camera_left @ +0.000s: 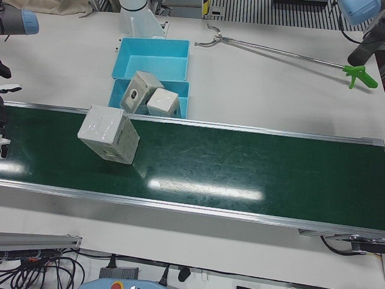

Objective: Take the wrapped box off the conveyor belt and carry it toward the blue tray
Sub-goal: 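Shift the right hand toward the approaching wrapped white box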

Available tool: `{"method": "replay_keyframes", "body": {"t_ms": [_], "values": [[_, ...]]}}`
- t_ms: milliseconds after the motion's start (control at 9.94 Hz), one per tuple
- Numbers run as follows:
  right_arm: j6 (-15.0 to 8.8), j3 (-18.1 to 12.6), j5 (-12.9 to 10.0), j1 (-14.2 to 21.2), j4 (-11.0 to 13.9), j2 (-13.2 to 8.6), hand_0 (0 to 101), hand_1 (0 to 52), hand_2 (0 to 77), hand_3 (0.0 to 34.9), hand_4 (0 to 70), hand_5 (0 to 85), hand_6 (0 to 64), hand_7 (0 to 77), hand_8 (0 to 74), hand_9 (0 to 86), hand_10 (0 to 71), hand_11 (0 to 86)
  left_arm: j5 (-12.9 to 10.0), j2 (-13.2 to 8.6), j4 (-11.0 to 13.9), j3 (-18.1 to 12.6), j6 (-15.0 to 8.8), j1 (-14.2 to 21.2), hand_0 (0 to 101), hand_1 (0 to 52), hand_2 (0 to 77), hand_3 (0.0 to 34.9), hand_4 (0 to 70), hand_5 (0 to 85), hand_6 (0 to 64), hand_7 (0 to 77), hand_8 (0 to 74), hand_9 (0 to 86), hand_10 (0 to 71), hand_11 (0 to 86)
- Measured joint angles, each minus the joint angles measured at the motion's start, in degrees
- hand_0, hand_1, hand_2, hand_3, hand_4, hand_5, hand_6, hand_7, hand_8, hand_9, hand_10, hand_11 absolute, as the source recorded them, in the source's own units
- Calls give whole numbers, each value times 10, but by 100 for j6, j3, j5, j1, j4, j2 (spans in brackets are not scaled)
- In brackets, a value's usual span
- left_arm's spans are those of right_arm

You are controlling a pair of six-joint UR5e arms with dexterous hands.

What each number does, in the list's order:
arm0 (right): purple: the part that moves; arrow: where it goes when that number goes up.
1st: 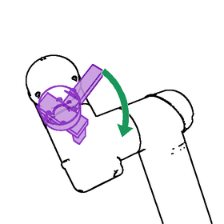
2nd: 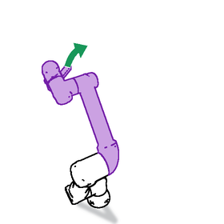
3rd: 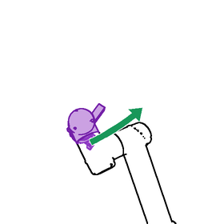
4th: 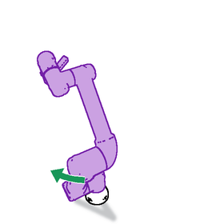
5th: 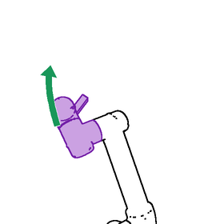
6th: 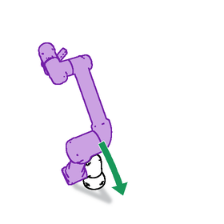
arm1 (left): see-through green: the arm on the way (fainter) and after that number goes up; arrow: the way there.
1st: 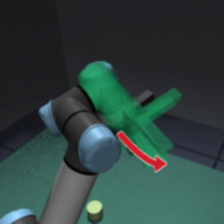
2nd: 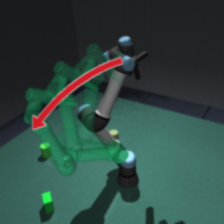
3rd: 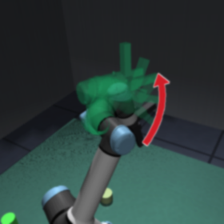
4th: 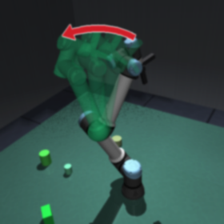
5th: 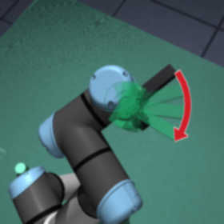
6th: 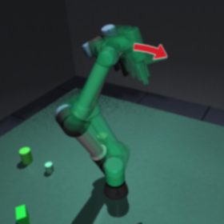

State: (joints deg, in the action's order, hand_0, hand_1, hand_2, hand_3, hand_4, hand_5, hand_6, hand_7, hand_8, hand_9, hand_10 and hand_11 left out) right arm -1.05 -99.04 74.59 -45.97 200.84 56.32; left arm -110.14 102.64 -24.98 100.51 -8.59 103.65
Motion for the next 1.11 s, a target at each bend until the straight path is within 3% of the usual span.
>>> {"method": "replay_keyframes", "body": {"t_ms": [604, 704, 805, 905, 1006, 1107], "values": [[-3, 22, -22, 59, 2, -10, 518, 185, 120, 20, 164, 218, 76, 218, 5, 33, 5, 33, 0, 0, 0, 0, 0, 0, 0, 0, 11, 0, 0, 11, 0, 5, 5, 5, 5, 0], [2, 23, -23, 53, 2, 0, 493, 125, 38, 21, 142, 191, 65, 202, 5, 33, 0, 16, 0, 0, 0, 0, 0, 0, 0, 0, 11, 0, 0, 11, 5, 5, 5, 5, 5, 0], [3, 22, -23, 53, 1, 0, 468, 60, 16, 11, 142, 185, 65, 202, 5, 33, 0, 16, 0, 0, 0, 0, 0, 0, 0, 0, 5, 0, 0, 11, 0, 5, 5, 5, 5, 0], [-1, 14, -22, 53, 2, -3, 468, 60, 16, 11, 142, 185, 65, 202, 5, 33, 0, 16, 0, 0, 0, 0, 0, 0, 0, 0, 11, 0, 0, 11, 0, 5, 5, 5, 5, 0], [-5, 3, -19, 50, 5, -4, 467, 93, 16, 21, 142, 185, 44, 180, 5, 22, 0, 16, 0, 0, 0, 0, 0, 0, 0, 0, 11, 0, 0, 11, 0, 5, 5, 5, 5, 0], [-7, -10, -17, 39, 7, -5, 485, 175, 27, 6, 153, 202, 65, 207, 0, 16, 0, 16, 0, 0, 0, 0, 0, 0, 0, 0, 11, 0, 0, 11, 0, 5, 5, 5, 5, 0]]}}
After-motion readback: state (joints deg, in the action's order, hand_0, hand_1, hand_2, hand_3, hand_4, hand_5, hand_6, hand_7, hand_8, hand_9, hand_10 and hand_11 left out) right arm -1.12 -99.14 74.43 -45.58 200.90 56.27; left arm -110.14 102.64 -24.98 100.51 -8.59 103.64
